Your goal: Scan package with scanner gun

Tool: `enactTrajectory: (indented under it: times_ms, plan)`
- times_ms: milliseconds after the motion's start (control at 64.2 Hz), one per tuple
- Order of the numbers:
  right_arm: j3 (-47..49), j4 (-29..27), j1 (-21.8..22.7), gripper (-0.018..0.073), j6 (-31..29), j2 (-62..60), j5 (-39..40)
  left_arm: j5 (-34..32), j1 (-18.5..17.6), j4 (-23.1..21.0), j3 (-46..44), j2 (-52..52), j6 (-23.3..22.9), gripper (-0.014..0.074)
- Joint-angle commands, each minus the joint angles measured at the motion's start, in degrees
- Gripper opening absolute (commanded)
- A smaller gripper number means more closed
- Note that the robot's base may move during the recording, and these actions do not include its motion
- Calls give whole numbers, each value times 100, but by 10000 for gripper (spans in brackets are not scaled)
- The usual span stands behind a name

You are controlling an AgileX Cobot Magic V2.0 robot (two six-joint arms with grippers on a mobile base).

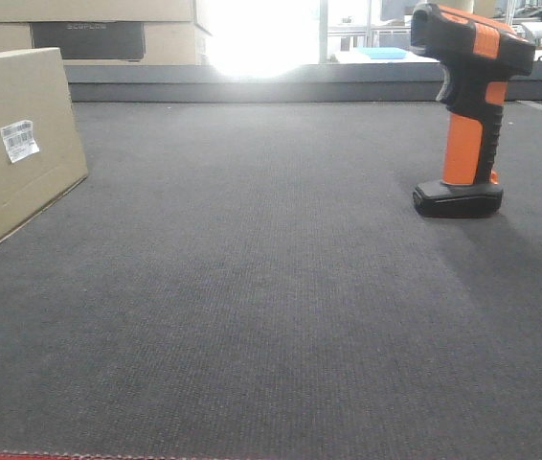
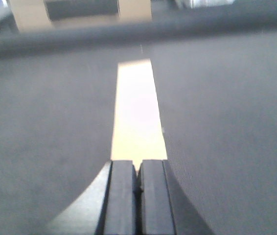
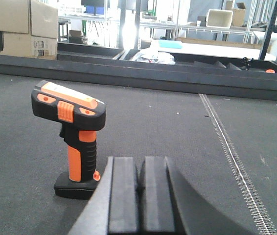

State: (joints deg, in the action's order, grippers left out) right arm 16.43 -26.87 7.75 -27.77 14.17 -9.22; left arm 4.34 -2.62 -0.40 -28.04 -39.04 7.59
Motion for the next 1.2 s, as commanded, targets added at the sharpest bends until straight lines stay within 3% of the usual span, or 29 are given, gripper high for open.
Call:
enactTrajectory:
  times_ms: [0,187,997,1075,1184]
  plan:
    - [-9,-14,33,-151,-24,-44,29,-735,-37,-47,422,465,-31,-111]
    - [-9,-14,33,-151,-24,-44,29,-510,-37,-47,683,957,-31,-111]
    - [-9,-14,33,-151,-24,-44,29,-482,-37,-47,683,980,-31,-111]
    - [-9,-14,33,-151,-24,-44,29,-289,-37,211,683,1155,-111,-111]
    - [-9,-14,33,-151,-24,-44,29,370,-37,581,696,1726,-630,-111]
